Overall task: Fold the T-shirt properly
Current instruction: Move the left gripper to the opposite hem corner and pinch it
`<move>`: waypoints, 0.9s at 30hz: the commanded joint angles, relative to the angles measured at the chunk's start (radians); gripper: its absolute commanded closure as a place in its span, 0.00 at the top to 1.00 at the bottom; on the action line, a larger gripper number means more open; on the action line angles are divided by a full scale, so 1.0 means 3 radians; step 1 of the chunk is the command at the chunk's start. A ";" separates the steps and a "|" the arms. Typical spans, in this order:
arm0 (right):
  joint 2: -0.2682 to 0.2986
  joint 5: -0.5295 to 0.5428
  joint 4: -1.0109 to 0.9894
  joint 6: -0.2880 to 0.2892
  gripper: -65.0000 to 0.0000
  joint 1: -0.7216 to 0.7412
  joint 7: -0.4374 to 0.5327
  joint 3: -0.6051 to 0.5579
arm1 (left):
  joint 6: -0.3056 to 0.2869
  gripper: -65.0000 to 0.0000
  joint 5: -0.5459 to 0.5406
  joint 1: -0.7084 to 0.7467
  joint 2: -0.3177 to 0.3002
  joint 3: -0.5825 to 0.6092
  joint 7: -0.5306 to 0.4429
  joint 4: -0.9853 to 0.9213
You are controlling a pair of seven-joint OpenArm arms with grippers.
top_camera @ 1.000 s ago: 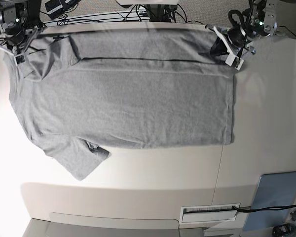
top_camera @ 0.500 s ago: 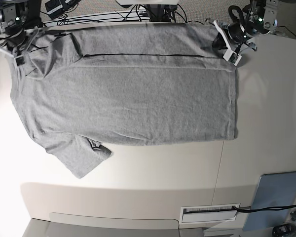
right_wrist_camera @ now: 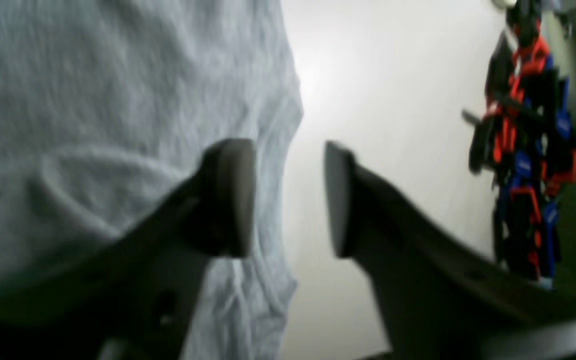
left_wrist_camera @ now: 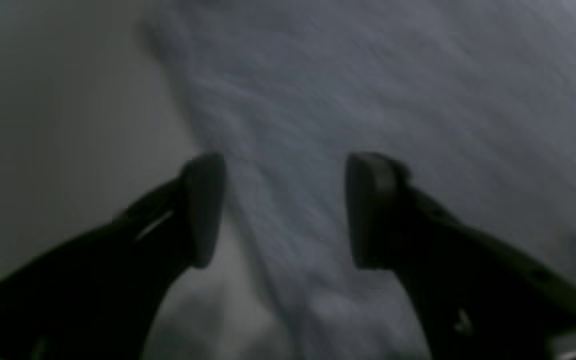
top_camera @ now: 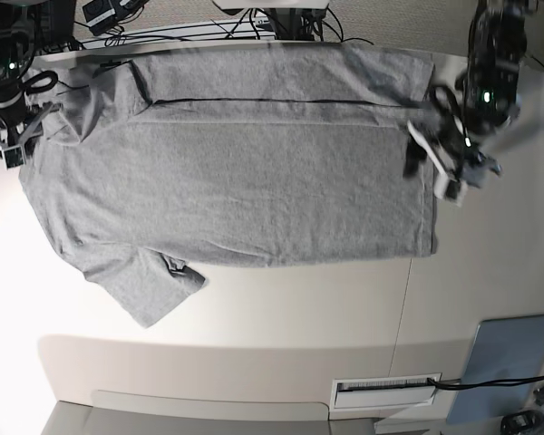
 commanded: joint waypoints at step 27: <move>0.0061 0.0039 0.0041 -0.0039 0.40 0.0295 -0.0072 0.0038 | -0.0707 0.49 -0.0272 -0.2110 0.0295 -0.0018 0.0366 -0.2527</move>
